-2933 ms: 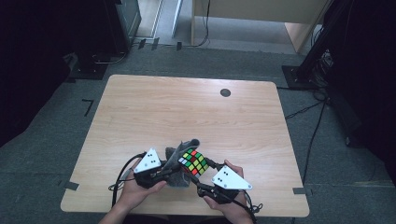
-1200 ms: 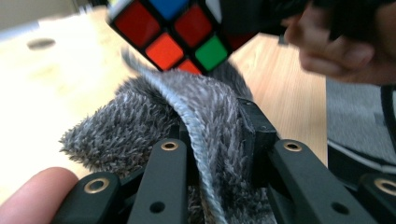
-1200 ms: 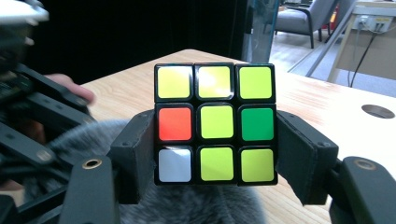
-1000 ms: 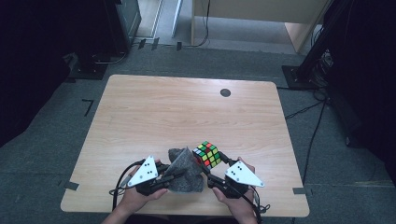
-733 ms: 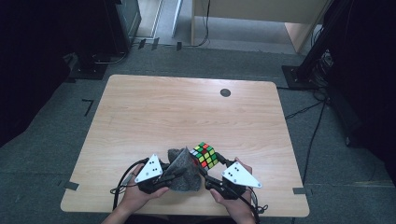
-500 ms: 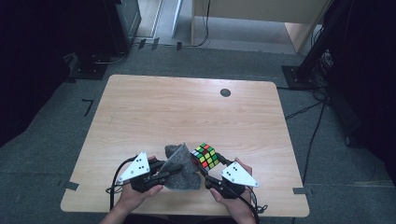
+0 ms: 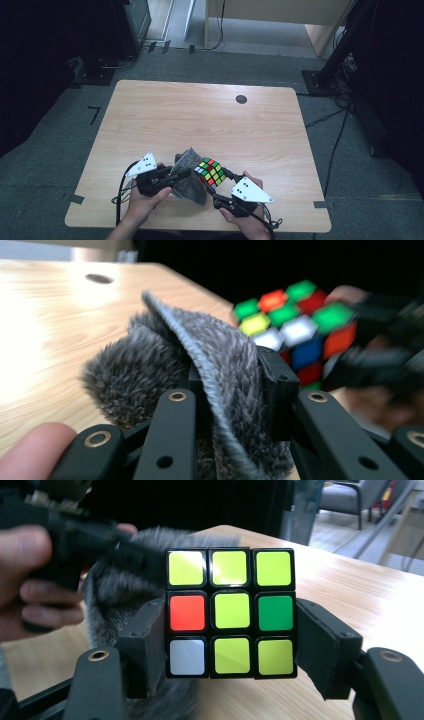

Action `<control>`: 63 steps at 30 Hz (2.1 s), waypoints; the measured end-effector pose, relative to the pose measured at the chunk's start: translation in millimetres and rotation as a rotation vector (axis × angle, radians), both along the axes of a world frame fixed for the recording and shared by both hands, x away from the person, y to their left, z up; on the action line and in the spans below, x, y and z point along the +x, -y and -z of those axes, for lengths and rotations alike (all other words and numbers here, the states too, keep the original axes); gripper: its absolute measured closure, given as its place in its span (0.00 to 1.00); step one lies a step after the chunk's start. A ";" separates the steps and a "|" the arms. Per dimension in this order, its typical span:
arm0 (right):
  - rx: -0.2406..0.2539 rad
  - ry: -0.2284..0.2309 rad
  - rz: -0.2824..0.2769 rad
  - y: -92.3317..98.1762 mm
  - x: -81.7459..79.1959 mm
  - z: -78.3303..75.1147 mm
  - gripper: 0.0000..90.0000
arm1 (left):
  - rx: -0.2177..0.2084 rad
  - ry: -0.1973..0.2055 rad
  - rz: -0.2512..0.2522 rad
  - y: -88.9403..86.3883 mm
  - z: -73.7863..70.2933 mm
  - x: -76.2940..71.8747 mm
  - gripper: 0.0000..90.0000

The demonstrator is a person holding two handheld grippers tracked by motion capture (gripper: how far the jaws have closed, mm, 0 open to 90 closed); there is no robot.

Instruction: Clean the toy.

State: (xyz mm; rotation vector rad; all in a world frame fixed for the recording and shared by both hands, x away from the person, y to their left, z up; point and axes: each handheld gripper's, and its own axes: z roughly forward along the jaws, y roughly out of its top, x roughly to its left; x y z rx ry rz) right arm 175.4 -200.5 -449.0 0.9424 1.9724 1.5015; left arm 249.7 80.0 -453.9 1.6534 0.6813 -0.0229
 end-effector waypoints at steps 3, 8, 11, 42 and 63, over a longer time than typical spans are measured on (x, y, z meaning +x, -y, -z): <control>-0.025 0.010 -0.015 -3.8 -0.8 1.3 0.39 | -0.073 -0.007 0.015 -6.2 -3.0 0.9 0.82; -0.073 0.017 -0.010 -8.4 -1.2 4.2 0.39 | -0.118 0.017 0.019 -11.2 -7.1 0.1 0.81; -0.072 0.016 -0.002 -8.2 -2.0 3.4 0.39 | -0.080 -0.037 0.000 -9.3 -3.0 5.2 0.81; -0.041 0.009 0.107 15.6 -7.3 5.0 0.39 | 0.293 0.042 -0.237 17.6 -12.9 30.1 0.33; -0.085 0.037 0.074 -7.7 -8.7 10.7 0.39 | 0.158 -0.252 0.090 49.2 -22.8 15.2 0.16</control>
